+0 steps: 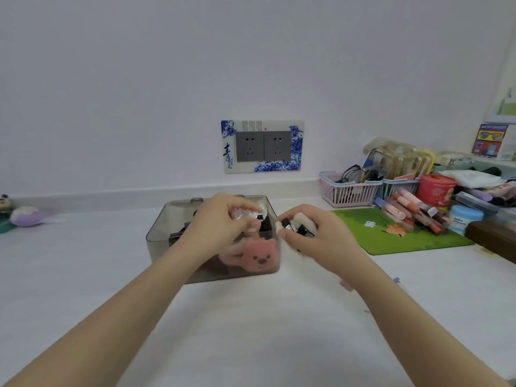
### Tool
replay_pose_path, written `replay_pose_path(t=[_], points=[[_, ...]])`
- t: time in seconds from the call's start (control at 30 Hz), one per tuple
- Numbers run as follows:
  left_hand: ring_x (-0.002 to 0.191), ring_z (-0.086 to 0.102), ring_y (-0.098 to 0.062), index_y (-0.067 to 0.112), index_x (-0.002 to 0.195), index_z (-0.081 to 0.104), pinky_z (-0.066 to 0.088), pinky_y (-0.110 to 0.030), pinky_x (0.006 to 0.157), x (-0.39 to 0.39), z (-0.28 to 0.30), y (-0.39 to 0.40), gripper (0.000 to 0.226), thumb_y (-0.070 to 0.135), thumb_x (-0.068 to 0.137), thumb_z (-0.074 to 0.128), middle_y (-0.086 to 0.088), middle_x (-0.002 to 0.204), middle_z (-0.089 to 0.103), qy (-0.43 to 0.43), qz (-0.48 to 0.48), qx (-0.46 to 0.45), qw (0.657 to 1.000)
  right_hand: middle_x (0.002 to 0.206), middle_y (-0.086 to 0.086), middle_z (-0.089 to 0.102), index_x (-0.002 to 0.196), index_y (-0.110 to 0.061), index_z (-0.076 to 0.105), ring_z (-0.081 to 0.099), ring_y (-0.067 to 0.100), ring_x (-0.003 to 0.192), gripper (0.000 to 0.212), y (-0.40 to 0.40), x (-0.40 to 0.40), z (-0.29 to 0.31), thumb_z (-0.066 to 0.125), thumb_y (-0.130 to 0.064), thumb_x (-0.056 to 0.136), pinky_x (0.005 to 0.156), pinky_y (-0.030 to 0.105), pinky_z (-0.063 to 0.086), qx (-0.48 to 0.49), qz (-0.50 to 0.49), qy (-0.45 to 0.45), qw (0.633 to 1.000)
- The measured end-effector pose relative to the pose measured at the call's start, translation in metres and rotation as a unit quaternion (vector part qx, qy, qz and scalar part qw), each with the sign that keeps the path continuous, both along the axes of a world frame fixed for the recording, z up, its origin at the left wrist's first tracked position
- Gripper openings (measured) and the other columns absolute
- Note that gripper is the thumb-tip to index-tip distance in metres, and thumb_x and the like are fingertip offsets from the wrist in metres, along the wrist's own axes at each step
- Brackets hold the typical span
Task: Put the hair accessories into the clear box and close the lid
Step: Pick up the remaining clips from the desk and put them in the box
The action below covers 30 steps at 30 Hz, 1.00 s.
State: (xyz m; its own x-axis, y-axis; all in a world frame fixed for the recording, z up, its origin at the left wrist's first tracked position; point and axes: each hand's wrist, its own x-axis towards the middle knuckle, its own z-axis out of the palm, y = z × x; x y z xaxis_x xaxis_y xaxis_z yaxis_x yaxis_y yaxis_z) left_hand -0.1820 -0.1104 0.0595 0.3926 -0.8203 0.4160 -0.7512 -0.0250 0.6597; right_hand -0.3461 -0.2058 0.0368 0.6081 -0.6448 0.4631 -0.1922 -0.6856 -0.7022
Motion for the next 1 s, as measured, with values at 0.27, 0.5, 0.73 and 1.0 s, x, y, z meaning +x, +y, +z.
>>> replay_pose_path(t=[0.27,0.5,0.73,1.0], points=[[0.064,0.054,-0.006,0.017,0.101,0.07,0.042,-0.006,0.049,0.054,-0.004,-0.026,0.018,0.014,0.083,0.067,-0.002,0.096,0.064,0.017,0.11,0.102,0.988,0.091,-0.013,0.065,0.097,-0.026,0.067,0.059,0.005,0.081,0.016,-0.024,0.088,0.02,0.064,-0.031,0.082,0.062,0.017,0.041,0.006,0.034,0.018,0.999],[0.089,0.065,-0.022,0.022,0.113,0.065,0.048,-0.027,0.081,0.069,-0.008,-0.027,0.028,0.03,0.086,0.062,-0.003,0.092,0.069,-0.027,0.085,0.202,0.975,0.093,0.01,0.068,0.086,-0.013,0.061,0.059,0.024,0.081,0.023,-0.043,0.133,0.008,0.062,-0.035,0.078,0.063,0.032,0.046,-0.019,0.004,0.198,0.98],[0.097,0.063,-0.019,0.026,0.123,0.06,0.043,-0.023,0.077,0.061,-0.002,-0.028,0.034,0.027,0.091,0.049,-0.002,0.122,0.065,-0.038,0.084,0.181,0.979,0.122,0.008,0.06,0.122,-0.016,0.054,0.053,0.027,0.116,0.034,-0.038,0.125,0.009,0.045,-0.03,0.093,0.093,0.035,0.043,-0.063,-0.025,0.217,0.974],[0.119,0.052,-0.025,0.026,0.121,0.061,0.039,-0.035,0.099,0.028,-0.001,-0.029,0.032,0.025,0.092,0.047,-0.002,0.128,0.06,-0.131,0.081,0.133,0.979,0.13,-0.002,0.059,0.125,-0.018,0.056,0.052,0.013,0.12,0.034,-0.038,0.076,0.009,0.043,-0.02,0.094,0.091,0.019,0.034,-0.053,-0.033,0.13,0.99]])
